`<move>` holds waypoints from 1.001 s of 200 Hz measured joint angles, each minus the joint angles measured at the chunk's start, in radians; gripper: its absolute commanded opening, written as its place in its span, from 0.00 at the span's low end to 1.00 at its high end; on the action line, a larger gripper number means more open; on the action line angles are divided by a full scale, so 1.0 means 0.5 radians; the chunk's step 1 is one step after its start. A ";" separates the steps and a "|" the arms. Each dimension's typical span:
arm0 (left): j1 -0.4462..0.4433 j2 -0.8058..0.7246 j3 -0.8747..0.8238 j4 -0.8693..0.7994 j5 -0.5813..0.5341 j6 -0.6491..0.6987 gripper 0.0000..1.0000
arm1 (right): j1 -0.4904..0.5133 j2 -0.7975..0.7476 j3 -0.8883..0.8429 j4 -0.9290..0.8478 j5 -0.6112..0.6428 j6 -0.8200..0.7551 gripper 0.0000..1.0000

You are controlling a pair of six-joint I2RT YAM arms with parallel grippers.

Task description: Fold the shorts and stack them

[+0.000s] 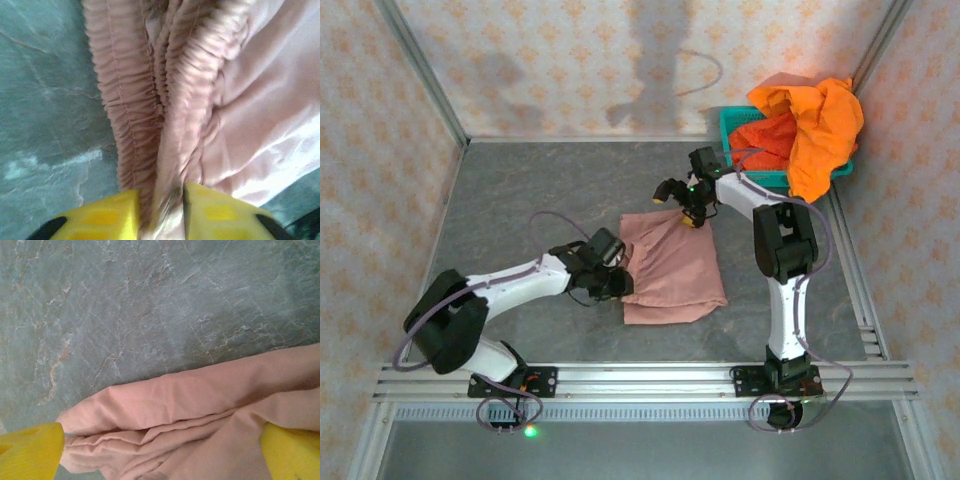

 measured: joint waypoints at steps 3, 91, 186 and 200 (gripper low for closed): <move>0.013 -0.029 0.013 -0.013 -0.002 0.023 0.52 | 0.000 -0.016 -0.007 -0.002 0.001 0.000 1.00; 0.289 -0.038 0.413 -0.139 0.037 0.087 0.53 | 0.000 -1.090 -0.507 0.007 -0.030 -0.018 1.00; 0.289 0.512 0.588 -0.005 0.070 0.092 0.35 | 0.025 -1.622 -1.444 0.064 -0.083 0.211 1.00; 0.290 0.549 0.618 0.009 0.069 0.093 0.33 | 0.033 -1.655 -1.504 0.088 -0.100 0.237 1.00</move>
